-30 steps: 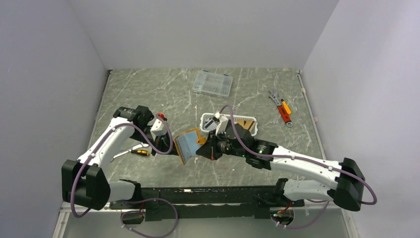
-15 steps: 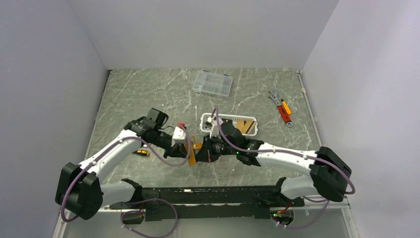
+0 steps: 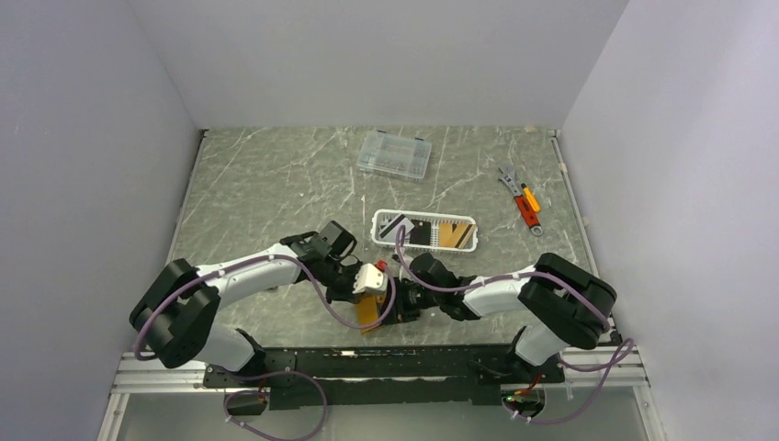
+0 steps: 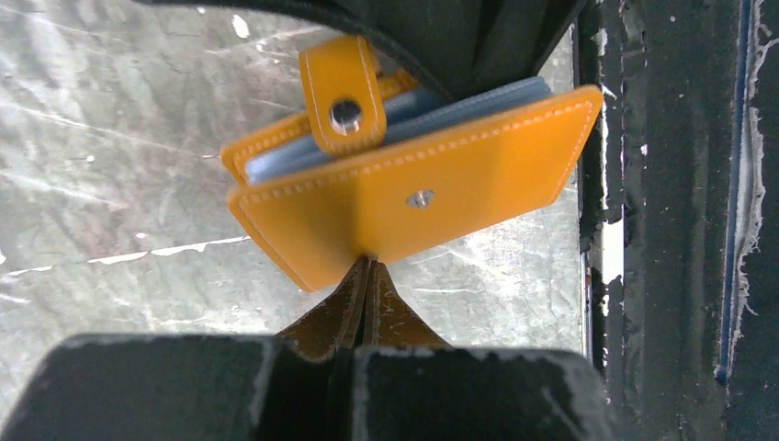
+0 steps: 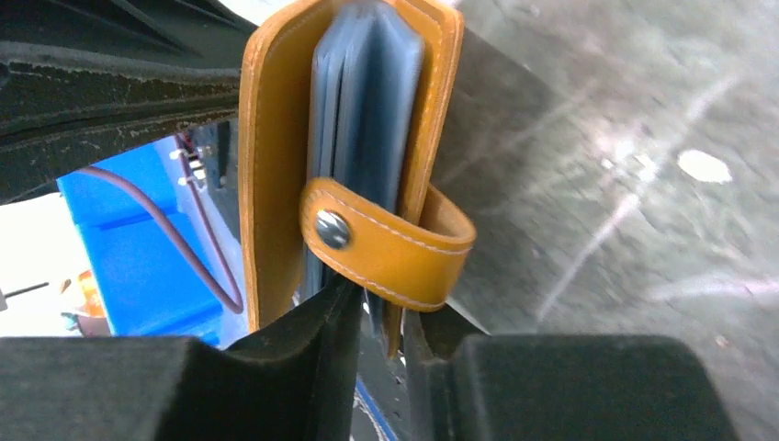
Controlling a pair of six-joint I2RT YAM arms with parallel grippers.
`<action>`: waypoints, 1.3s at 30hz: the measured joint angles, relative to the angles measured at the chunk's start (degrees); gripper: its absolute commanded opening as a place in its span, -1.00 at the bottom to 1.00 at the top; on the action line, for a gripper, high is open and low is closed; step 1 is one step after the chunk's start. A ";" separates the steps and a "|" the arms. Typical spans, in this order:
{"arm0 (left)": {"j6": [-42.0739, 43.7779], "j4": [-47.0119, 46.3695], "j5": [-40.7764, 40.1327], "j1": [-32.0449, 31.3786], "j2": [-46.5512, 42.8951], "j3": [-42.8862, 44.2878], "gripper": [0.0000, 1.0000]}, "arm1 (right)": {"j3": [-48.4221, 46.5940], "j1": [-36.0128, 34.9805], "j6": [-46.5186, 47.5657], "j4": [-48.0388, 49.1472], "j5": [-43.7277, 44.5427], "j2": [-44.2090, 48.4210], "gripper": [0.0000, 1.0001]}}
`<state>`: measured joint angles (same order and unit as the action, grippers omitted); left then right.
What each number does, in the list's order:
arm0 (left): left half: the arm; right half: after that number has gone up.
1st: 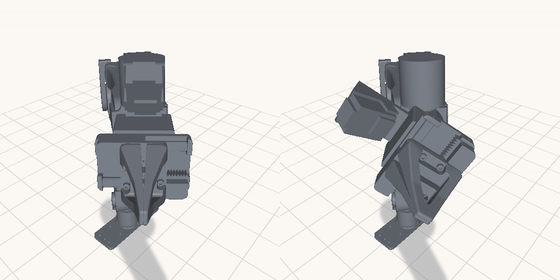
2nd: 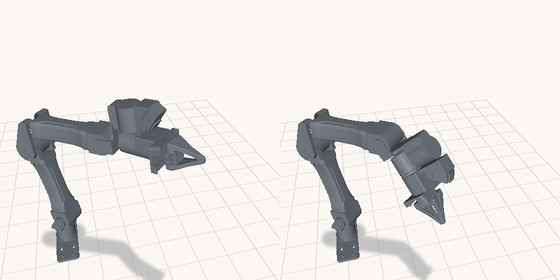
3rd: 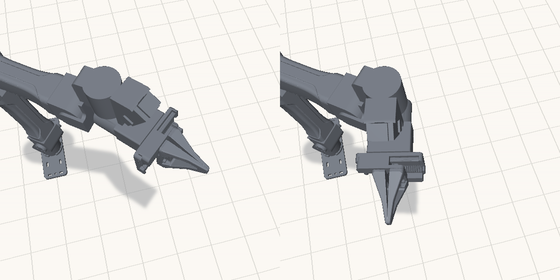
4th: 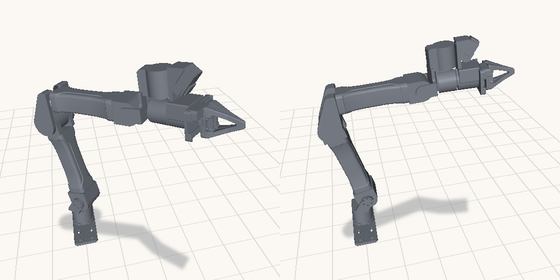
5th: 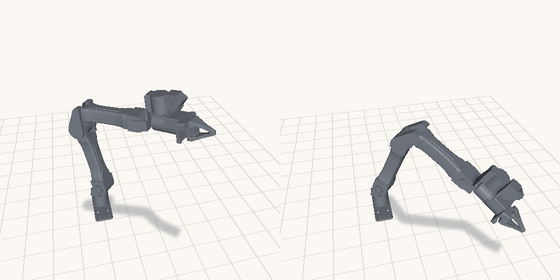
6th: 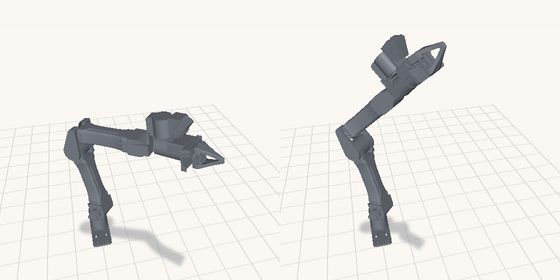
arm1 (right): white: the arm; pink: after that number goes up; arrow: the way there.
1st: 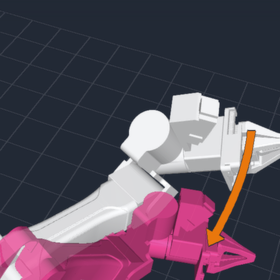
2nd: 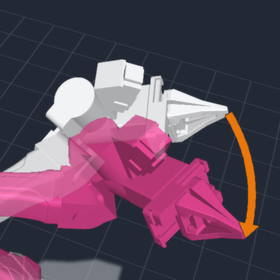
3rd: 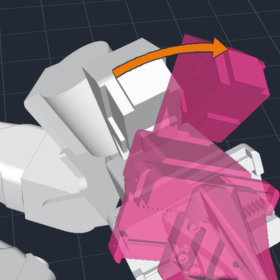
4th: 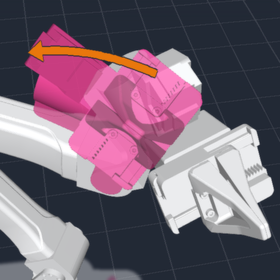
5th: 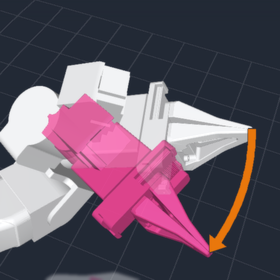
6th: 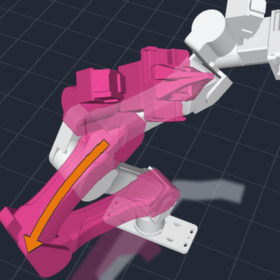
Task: Put the credit cards into the card holder
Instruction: Place the card holder at the center of the board.
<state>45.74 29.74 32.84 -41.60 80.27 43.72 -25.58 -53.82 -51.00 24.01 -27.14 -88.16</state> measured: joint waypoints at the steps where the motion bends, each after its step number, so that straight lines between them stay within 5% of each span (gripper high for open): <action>1: -0.02 -0.15 -0.68 -0.66 0.66 0.04 -1.00 | 0.74 -0.15 -0.35 0.02 0.66 0.31 -0.33; 3: 0.00 -0.15 -1.44 -1.55 1.70 0.20 -1.00 | 2.03 -0.28 -0.87 -0.72 2.32 1.60 -0.17; 7: -0.17 0.04 -3.43 -3.61 2.23 1.07 -1.00 | 2.62 -0.37 -1.53 -3.58 6.36 5.62 0.47; 9: -0.17 0.13 -4.04 -4.50 2.40 1.84 -1.00 | 2.60 -0.83 -1.57 -6.19 9.40 8.76 0.95; 10: -0.17 0.13 -4.26 -4.90 2.51 2.25 -1.00 | 2.60 -1.16 -1.66 -7.65 11.10 10.29 0.99; 25: 0.07 3.65 -3.54 -5.40 2.45 4.59 -1.00 | -2.14 -6.51 1.77 -25.70 33.66 16.06 0.83; 35: 0.28 5.05 -2.60 -5.53 2.45 5.09 -1.00 | -8.00 -10.71 4.24 -31.15 44.09 9.40 0.34; 39: 0.50 5.64 -2.16 -5.51 2.45 5.51 -1.00 | -8.74 -11.74 4.37 -31.71 46.49 8.24 -0.05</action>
<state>46.24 35.38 30.68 -47.11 82.72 49.23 -34.33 -65.56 -46.63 -7.70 19.35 -79.92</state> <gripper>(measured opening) 0.008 0.620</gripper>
